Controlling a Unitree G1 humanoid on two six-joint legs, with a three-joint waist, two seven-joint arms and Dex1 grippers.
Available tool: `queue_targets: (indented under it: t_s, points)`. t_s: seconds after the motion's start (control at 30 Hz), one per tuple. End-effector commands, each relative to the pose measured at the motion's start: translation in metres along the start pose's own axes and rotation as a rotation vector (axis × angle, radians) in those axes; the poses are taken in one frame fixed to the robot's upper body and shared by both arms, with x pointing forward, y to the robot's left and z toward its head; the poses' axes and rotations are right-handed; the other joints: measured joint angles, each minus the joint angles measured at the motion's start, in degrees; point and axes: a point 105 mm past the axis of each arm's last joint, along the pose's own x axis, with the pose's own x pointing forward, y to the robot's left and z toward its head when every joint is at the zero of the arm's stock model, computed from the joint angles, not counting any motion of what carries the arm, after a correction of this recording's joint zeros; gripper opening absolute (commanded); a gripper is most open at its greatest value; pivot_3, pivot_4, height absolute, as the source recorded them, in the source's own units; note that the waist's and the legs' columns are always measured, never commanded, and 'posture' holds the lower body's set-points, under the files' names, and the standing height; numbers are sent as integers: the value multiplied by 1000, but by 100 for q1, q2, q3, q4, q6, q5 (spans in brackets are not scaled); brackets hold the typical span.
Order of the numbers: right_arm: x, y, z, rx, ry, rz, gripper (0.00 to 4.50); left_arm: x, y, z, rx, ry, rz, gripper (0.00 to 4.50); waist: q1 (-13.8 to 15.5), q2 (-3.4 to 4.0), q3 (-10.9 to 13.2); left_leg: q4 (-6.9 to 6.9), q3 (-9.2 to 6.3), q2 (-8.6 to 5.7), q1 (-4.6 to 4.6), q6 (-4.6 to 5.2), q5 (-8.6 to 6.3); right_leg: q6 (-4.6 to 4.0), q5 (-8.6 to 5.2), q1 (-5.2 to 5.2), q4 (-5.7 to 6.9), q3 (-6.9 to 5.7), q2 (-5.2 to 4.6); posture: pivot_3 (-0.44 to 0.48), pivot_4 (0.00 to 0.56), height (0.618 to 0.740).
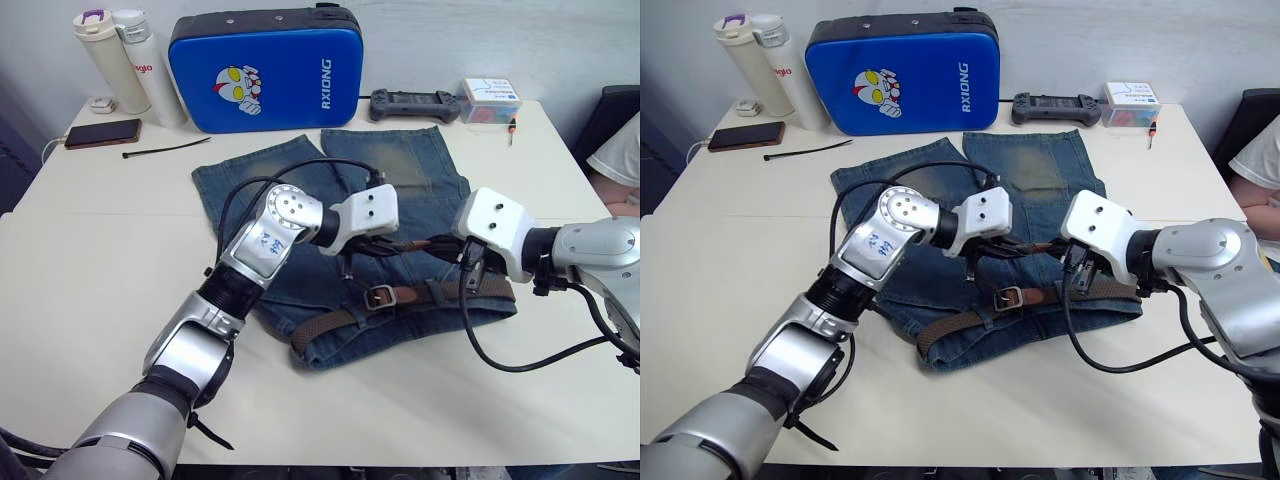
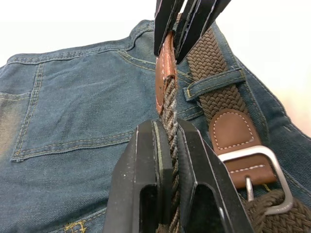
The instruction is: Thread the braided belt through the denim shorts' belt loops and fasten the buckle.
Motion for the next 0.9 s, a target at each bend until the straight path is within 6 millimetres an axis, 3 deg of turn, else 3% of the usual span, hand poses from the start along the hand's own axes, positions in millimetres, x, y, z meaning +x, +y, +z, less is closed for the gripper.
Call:
queue_targets:
  t_s: [0.03, 0.1, 0.37, 0.67, 0.8, 0.9]
  points:
    - [-1, -2, 1, -21, -27, -34, 0, -8, 11, 16, 51, -47, 38, 1992, 1, 0, 0, 1, 0, 0, 0, 0, 0, 0, 0, 0, 0, 0, 0, 0, 150, 740]
    - [-1, -2, -3, -7, -28, -38, 0, -9, 14, 13, 39, -42, 49, 2773, 0, 0, 0, 4, 1, 0, 0, 1, 0, 0, 0, 0, 3, 1, 0, 0, 150, 740]
    - [0, 1, -9, 134, -103, -57, 0, -9, 7, 5, 55, -73, 33, 2773, -5, 1, 0, 15, 2, 0, -1, 1, -1, 0, 0, 0, 13, 1, 1, 0, 150, 740]
    - [-4, 3, -9, 157, -112, -55, 0, -10, 4, -9, 49, -86, 17, 2773, 0, 1, 0, 46, 0, 0, -5, 8, -4, 0, 0, 0, 25, 0, 0, 0, 150, 740]
    - [-5, 3, -9, 150, -102, -50, 0, -7, 5, -5, 42, -108, 15, 1995, -1, 1, 0, 56, 1, 0, -8, 11, -6, 0, 0, 0, 29, 0, 0, 0, 150, 740]
    - [-4, 4, -8, 152, -103, -46, 0, -5, 5, -1, 40, -121, 19, 1995, 0, 1, 0, 57, 1, 0, -9, 12, -7, 1, 0, 0, 35, 0, 0, 0, 150, 740]
